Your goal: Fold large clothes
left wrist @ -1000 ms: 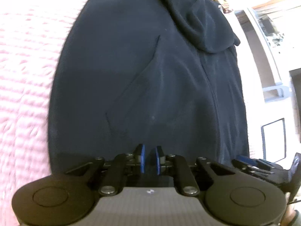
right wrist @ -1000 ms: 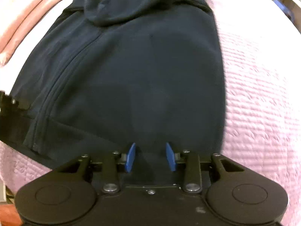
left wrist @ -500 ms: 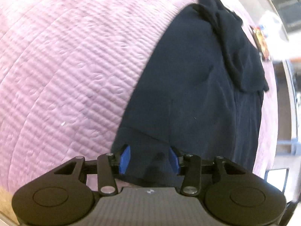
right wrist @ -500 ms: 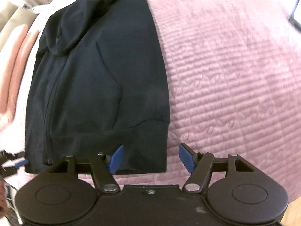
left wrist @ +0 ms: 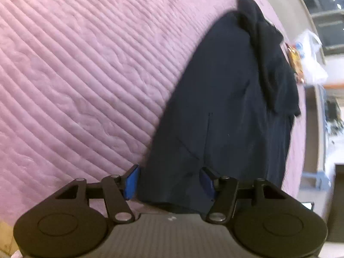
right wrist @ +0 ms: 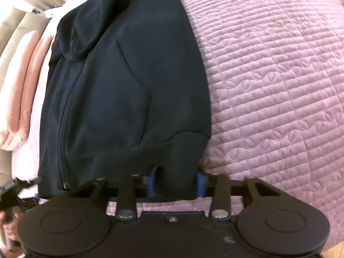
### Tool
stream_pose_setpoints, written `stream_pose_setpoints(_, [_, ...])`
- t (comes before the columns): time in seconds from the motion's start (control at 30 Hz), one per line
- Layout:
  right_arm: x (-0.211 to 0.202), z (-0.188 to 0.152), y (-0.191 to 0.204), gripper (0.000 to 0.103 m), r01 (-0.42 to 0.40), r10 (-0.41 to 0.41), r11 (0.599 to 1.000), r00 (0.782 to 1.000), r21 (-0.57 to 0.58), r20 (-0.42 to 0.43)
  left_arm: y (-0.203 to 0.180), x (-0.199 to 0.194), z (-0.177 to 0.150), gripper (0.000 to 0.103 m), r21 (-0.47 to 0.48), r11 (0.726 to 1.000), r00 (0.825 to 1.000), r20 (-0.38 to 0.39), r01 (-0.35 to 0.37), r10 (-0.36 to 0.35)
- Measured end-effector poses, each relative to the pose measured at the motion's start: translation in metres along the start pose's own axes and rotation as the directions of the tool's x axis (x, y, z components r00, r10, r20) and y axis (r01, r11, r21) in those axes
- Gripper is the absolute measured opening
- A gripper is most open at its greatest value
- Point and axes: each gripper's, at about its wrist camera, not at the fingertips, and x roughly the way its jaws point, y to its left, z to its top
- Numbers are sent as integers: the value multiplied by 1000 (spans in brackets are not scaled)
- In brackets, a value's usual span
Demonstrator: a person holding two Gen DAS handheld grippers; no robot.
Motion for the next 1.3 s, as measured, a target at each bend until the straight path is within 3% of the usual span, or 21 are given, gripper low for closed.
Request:
stream_pose_setpoints(0.03, [0, 0, -2, 26, -10, 10, 1000, 1000, 10, -3, -3, 1, -3, 61, 32, 999, 1000, 13, -7, 6])
stream_pose_setpoints(0.1, [-1, 1, -5, 18, -39, 39, 999, 999, 35, -7, -9, 2, -4, 38, 71, 997, 999, 26, -41, 39])
stream_pose_setpoints(0.13, [-2, 2, -5, 15, -46, 46, 998, 999, 47, -3, -12, 3, -4, 10, 86, 994, 998, 32, -64, 61])
stream_pose_setpoints(0.17, [-4, 4, -4, 14, -53, 53, 997, 999, 52, 5, -14, 3, -4, 8, 84, 996, 999, 31, -42, 39])
stream_pose_setpoints(0.33, [-36, 32, 25, 11, -81, 83, 997, 989, -17, 125, -40, -16, 15, 8, 101, 994, 991, 125, 44, -56])
stream_pose_setpoints(0.47, [-55, 85, 66, 11, -80, 114, 986, 963, -147, 244, -85, -32, 58, 7, 177, 974, 965, 195, 140, -175])
stream_pose_setpoints(0.57, [-61, 142, 94, 11, -35, 113, 977, 921, -210, 372, -132, -36, 101, 7, 292, 940, 928, 269, 177, -258])
stream_pose_setpoints(0.6, [-61, 167, 103, 11, -15, 105, 978, 898, -210, 427, -145, -34, 120, 7, 308, 935, 913, 303, 178, -274])
stream_pose_setpoints(0.7, [-58, 221, 116, 13, 40, 41, 991, 828, -131, 560, -174, -22, 178, 15, 245, 955, 869, 421, 168, -261])
stream_pose_setpoints(0.73, [-56, 233, 116, 33, 23, 32, 996, 823, -88, 567, -179, -18, 192, 22, 225, 956, 852, 446, 189, -273])
stream_pose_setpoints(0.77, [-53, 241, 117, 43, 17, 11, 999, 827, -43, 562, -183, -15, 200, 33, 217, 955, 839, 464, 202, -284])
stream_pose_setpoints(0.8, [-50, 243, 119, 64, 21, -2, 999, 829, -28, 559, -186, -11, 205, 40, 208, 958, 833, 480, 195, -274])
stream_pose_setpoints(0.83, [-47, 239, 121, 66, 41, -15, 999, 830, -34, 558, -187, -6, 207, 49, 197, 965, 836, 487, 176, -252])
stream_pose_setpoints(0.87, [-40, 233, 125, 65, 91, -45, 994, 840, -59, 541, -188, 3, 204, 50, 200, 967, 845, 479, 160, -239])
stream_pose_setpoints(0.97, [-3, 213, 138, 65, 265, -164, 949, 878, -169, 450, -180, 29, 200, 47, 257, 963, 908, 381, 78, -176])
stream_pose_setpoints(1.07, [41, 197, 154, 50, 401, -272, 869, 877, -291, 397, -172, 53, 197, 43, 343, 939, 951, 299, -30, -79])
stream_pose_setpoints(1.13, [64, 194, 159, 46, 443, -323, 836, 874, -323, 363, -170, 66, 197, 43, 384, 919, 958, 286, -86, -29])
stream_pose_setpoints(1.3, [93, 208, 152, 46, 426, -355, 863, 893, -270, 276, -169, 61, 215, 43, 444, 893, 950, 305, -75, -72])
